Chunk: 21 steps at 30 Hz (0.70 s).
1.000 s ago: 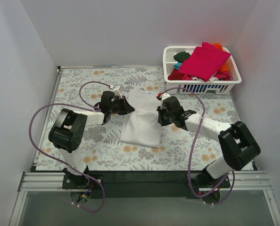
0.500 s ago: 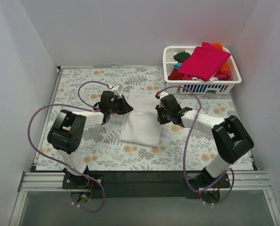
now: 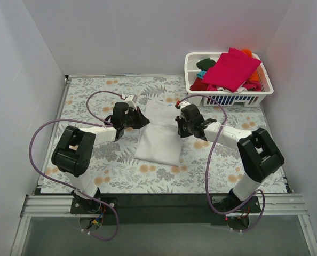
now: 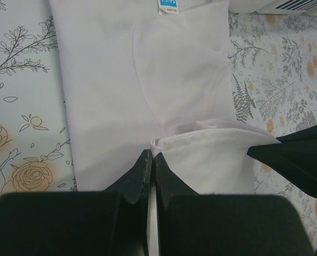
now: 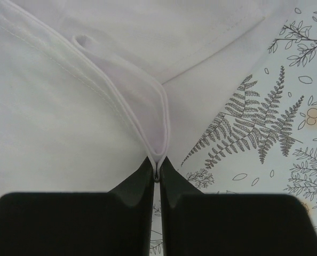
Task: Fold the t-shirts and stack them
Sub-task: Fold the tshirt
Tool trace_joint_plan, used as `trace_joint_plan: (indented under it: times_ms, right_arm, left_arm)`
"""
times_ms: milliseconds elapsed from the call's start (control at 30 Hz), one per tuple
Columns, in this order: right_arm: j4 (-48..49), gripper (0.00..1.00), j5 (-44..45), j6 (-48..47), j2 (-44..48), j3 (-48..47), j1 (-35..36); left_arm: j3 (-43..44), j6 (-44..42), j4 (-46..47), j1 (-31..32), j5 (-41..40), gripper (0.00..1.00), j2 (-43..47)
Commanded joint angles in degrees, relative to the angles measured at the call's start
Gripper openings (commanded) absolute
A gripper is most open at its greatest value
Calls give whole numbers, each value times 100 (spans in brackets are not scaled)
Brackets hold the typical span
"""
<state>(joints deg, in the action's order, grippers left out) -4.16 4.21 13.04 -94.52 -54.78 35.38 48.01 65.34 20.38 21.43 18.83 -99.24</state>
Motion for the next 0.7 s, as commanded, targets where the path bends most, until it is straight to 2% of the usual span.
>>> trace_joint_plan:
  times_ms: [0,233,367,433,467,533,567,600,667]
  right_arm:
    - [82,1,80,-117,-154,-322,-92]
    - [82,1,10,-161,-488,-524,-180]
    - [82,1,36,-152,-602,-568,-198]
    - [74,1,54,-161,-620,-586,-189]
    - [74,1,89,-170,-638,-621,-198]
    - [13,11,124,-170,-620,-656,-198]
    - [3,27,150,-170,-568,-674,-198]
    - [-32,34,168,-170,-515,-691,-198]
    - [-146,46,264,-170,-366,-709,-189]
  left_arm:
    - [86,-118,27,-42,-257,0,106]
    - [-28,-65,115,-60,-415,0,124]
    - [182,-109,-25,-60,-424,0,-103]
    - [270,-118,-87,-51,-485,4,-192]
    - [349,-127,-200,-60,-660,10,-227]
    - [428,-153,-359,-60,-993,18,-192]
    - [472,-162,-568,-60,-1195,23,-122]
    - [568,-171,-675,-60,-1624,30,-70]
    - [630,-171,-929,-60,-2048,38,71]
